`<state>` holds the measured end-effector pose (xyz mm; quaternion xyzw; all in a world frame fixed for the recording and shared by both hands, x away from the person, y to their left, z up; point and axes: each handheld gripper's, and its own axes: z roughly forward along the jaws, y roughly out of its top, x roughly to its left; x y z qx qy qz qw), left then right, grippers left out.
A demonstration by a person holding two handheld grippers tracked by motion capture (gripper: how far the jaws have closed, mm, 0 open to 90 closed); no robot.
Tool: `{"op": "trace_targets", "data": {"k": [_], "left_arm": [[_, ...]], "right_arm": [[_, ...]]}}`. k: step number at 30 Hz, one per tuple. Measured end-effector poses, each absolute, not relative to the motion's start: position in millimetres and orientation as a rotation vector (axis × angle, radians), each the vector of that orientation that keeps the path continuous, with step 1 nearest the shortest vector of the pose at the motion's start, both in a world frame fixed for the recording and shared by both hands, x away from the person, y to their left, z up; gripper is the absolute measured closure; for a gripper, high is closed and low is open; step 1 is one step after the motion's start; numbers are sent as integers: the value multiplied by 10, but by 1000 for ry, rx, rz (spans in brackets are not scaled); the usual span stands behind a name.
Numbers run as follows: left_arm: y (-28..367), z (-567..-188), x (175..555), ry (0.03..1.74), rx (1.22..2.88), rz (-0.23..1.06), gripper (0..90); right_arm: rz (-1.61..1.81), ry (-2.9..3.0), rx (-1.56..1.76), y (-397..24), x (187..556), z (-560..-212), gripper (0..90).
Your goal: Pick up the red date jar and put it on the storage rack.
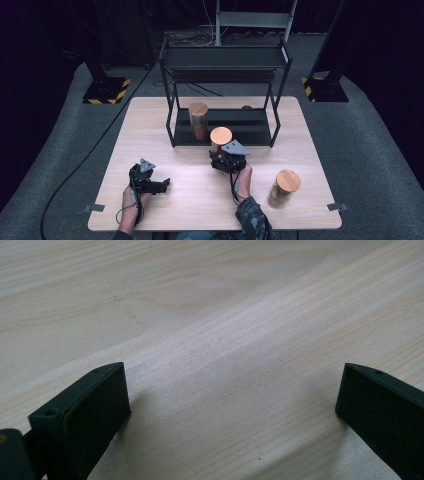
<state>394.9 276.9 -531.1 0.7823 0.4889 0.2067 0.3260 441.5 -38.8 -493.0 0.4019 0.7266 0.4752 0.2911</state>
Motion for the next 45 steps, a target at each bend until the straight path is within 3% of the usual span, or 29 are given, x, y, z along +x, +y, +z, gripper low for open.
{"op": "trace_targets", "data": {"k": [45], "left_arm": [[2771, -5310, 3950, 1280, 2051, 539, 0]], "right_arm": [[1230, 1902, 1115, -426, 4669, -4872, 245]]}}
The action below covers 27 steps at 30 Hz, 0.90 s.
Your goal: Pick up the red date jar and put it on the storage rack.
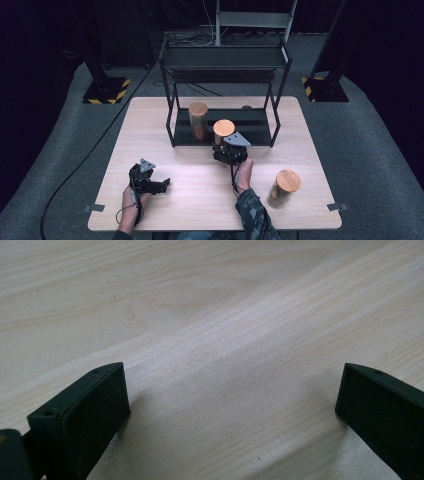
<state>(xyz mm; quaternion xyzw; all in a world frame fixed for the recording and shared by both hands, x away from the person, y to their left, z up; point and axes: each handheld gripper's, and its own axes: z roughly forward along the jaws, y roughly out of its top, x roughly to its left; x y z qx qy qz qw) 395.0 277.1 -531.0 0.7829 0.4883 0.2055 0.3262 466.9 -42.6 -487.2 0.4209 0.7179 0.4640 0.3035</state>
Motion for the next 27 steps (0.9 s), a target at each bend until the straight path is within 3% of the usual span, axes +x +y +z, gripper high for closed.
{"op": "trace_targets", "data": {"k": [27], "left_arm": [[2770, -5310, 3951, 1278, 2051, 538, 0]], "right_arm": [[1220, 1891, 1153, -413, 4893, -4903, 245]]}}
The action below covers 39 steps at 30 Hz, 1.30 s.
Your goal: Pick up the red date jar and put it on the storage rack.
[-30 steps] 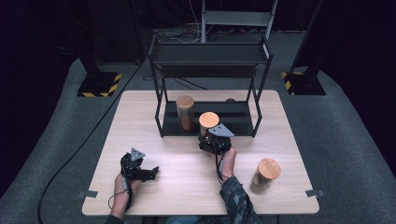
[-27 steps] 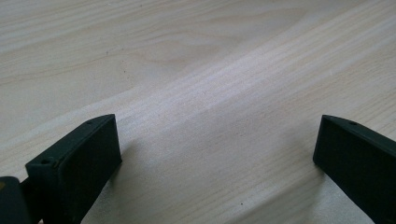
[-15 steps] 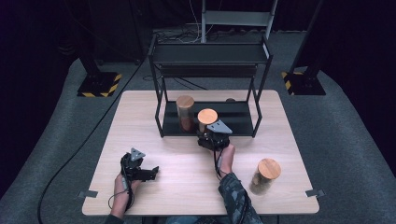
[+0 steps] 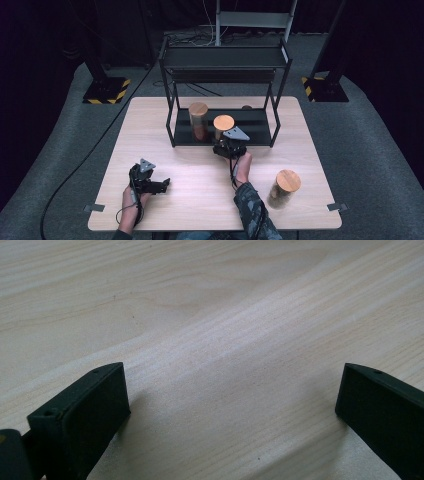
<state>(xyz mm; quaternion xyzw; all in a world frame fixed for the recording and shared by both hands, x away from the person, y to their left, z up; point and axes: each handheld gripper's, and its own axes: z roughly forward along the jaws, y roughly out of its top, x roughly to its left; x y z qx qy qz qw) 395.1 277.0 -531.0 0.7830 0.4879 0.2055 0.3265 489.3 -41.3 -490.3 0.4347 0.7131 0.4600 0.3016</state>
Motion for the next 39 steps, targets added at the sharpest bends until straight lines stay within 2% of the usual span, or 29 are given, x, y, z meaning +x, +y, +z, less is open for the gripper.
{"op": "trace_targets", "data": {"k": [39], "left_arm": [[2770, -5310, 3951, 1278, 2052, 539, 0]], "right_arm": [[1207, 1869, 1143, -391, 5083, -4843, 245]]}}
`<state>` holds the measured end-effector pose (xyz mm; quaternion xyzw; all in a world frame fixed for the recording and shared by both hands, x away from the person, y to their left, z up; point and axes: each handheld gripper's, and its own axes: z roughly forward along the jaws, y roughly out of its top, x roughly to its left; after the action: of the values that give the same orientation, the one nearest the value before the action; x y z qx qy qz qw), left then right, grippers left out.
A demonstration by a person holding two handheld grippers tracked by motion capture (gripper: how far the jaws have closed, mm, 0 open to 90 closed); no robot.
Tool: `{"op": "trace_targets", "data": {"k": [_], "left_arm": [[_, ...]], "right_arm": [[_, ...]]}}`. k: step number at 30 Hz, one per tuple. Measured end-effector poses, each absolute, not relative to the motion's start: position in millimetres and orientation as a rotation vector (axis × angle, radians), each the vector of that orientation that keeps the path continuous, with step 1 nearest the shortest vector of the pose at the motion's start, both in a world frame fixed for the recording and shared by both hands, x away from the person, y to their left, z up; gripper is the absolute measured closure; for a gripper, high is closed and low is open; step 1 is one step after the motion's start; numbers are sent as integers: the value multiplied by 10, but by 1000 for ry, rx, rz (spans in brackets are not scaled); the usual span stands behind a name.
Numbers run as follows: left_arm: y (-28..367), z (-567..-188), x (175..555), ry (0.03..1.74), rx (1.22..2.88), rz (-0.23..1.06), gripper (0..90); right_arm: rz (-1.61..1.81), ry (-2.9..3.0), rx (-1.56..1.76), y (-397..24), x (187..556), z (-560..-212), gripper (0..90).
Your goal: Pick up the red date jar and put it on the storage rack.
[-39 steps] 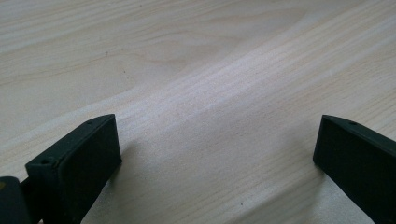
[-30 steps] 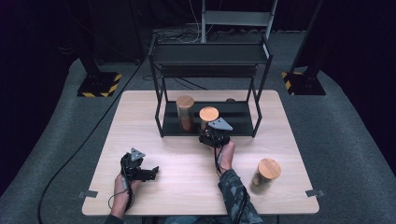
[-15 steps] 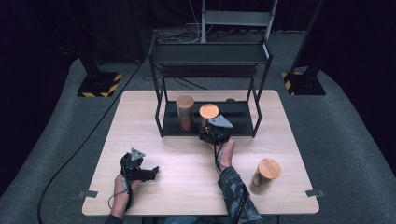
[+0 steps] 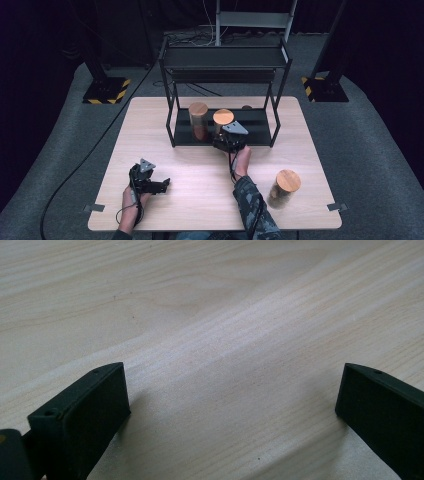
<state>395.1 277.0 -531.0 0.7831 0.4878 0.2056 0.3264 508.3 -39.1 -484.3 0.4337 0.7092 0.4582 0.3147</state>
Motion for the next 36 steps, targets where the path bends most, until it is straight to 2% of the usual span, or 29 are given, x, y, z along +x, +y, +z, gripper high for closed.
{"op": "trace_targets", "data": {"k": [36], "left_arm": [[2769, -5311, 3950, 1277, 2051, 539, 0]], "right_arm": [[1178, 1871, 1153, -372, 5282, -4834, 245]]}}
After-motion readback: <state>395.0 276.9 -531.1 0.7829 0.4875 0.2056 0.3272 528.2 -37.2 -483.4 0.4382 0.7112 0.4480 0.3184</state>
